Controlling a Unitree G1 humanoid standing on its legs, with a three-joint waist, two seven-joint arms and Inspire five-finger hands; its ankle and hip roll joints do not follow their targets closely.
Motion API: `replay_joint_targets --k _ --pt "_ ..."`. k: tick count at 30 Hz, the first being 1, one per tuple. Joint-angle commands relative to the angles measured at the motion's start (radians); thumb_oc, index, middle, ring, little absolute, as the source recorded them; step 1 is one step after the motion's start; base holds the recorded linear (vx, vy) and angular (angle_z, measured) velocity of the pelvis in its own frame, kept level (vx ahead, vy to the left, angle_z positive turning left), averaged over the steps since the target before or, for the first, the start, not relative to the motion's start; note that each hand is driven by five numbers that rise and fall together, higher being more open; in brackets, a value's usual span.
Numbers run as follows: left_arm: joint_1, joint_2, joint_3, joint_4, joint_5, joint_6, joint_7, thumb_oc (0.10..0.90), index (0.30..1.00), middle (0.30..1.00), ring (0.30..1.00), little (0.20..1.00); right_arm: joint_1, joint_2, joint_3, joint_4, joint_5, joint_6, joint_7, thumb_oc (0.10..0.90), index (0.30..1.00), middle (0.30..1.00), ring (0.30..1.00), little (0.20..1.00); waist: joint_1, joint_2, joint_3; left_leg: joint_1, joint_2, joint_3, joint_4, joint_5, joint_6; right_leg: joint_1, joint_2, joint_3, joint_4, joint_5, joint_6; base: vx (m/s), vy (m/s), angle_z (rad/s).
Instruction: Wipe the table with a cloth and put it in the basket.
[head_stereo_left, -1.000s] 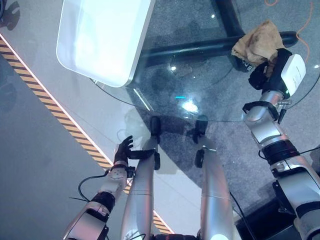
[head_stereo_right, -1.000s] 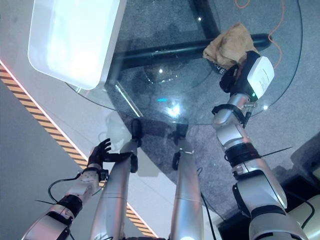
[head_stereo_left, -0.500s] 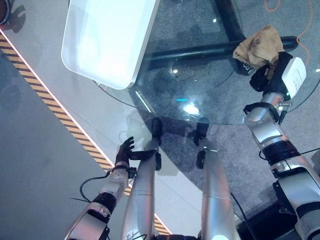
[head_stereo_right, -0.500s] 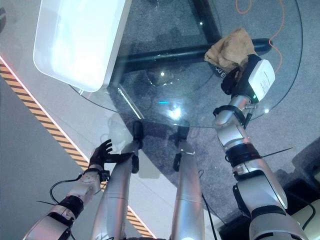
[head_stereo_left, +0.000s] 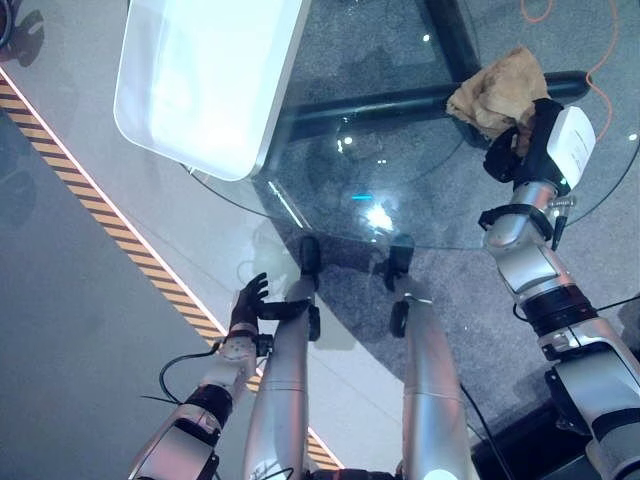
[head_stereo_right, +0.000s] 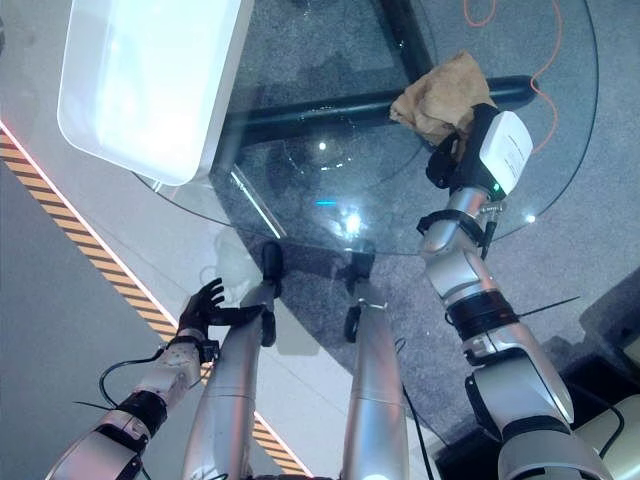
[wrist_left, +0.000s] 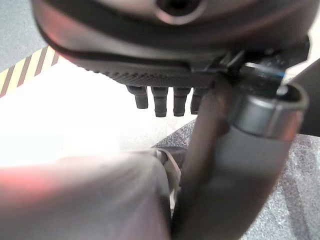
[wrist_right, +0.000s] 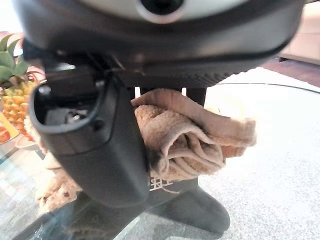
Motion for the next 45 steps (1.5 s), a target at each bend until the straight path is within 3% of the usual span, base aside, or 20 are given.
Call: replay_joint_targets --k 1,20,31,32,33,39,40,45 --pt "0.137 -0.056 -0.067 0.039 0.034 0.01 0.017 0.8 0.9 0.9 0.9 0.9 -0.014 0.213 0.239 -0.178 -0.027 -0.088 0.213 0.1 0.3 0.3 0.3 0.2 0.055 0.011 0.002 -0.012 -0.067 0.036 0.031 -0.029 0.085 0.007 -0.008 -0.029 -0.049 0.05 0.019 0.01 0.016 0.05" --pt "0.099 -0.09 -0.128 0.006 0.004 0.029 0.045 0.8 0.9 0.9 0.9 0.9 -0.042 0.321 0.387 -0.203 -0.096 -0.122 0.377 0.1 0.3 0.3 0.3 0.2 0.079 0.016 0.002 -0.03 -0.08 0.019 0.017 -0.012 0.083 -0.008 -0.018 -0.05 -0.064 0.057 0.023 0.01 0.009 0.03" --pt "0.086 -0.089 -0.141 0.013 -0.015 0.023 0.052 0.8 0.9 0.9 0.9 0.9 -0.02 0.34 0.454 -0.191 -0.07 -0.161 0.494 0.1 0.3 0.3 0.3 0.2 0.086 0.016 0.002 -0.032 -0.08 0.022 0.01 -0.002 0.084 -0.007 -0.024 -0.062 -0.063 0.057 0.024 0.01 0.003 0.02" --pt "0.106 -0.09 -0.15 0.011 -0.017 0.024 0.052 0.8 0.9 0.9 0.9 0.9 0.003 0.346 0.462 -0.195 -0.066 -0.159 0.505 0.1 0.3 0.3 0.3 0.2 0.089 0.017 0.002 0.002 -0.078 0.021 0.02 -0.036 0.079 0.022 -0.021 -0.055 -0.046 0.025 0.032 0.0 0.0 0.0" --pt "0.083 -0.087 -0.144 0.008 -0.018 0.027 0.052 0.8 0.9 0.9 0.9 0.9 -0.018 0.343 0.463 -0.195 -0.065 -0.161 0.515 0.1 0.3 0.3 0.3 0.2 0.087 0.016 0.002 -0.033 -0.08 0.022 0.01 -0.001 0.083 -0.008 -0.024 -0.063 -0.062 0.056 0.024 0.0 -0.004 0.04" --pt "0.081 -0.083 -0.151 0.0 -0.019 0.041 0.047 0.8 0.9 0.9 0.9 0.9 -0.018 0.345 0.489 -0.189 -0.045 -0.176 0.576 0.1 0.3 0.3 0.3 0.2 0.094 0.016 0.002 -0.032 -0.082 0.019 0.006 0.004 0.085 -0.007 -0.025 -0.071 -0.061 0.056 0.022 0.01 -0.009 0.04" --pt "0.104 -0.083 -0.159 -0.002 -0.018 0.042 0.045 0.8 0.9 0.9 0.9 0.9 0.004 0.348 0.495 -0.191 -0.038 -0.179 0.586 0.1 0.3 0.3 0.3 0.2 0.098 0.016 0.002 0.003 -0.08 0.017 0.015 -0.03 0.08 0.023 -0.022 -0.065 -0.045 0.024 0.031 0.06 -0.012 0.04" --pt "0.108 -0.082 -0.161 -0.001 -0.01 0.037 0.039 0.8 0.9 0.9 0.9 0.9 0.002 0.34 0.498 -0.194 -0.009 -0.192 0.599 0.1 0.3 0.3 0.3 0.2 0.103 0.007 0.002 -0.003 -0.079 0.013 0.016 -0.03 0.08 0.02 -0.023 -0.07 -0.05 0.028 0.029 0.02 -0.006 0.05"
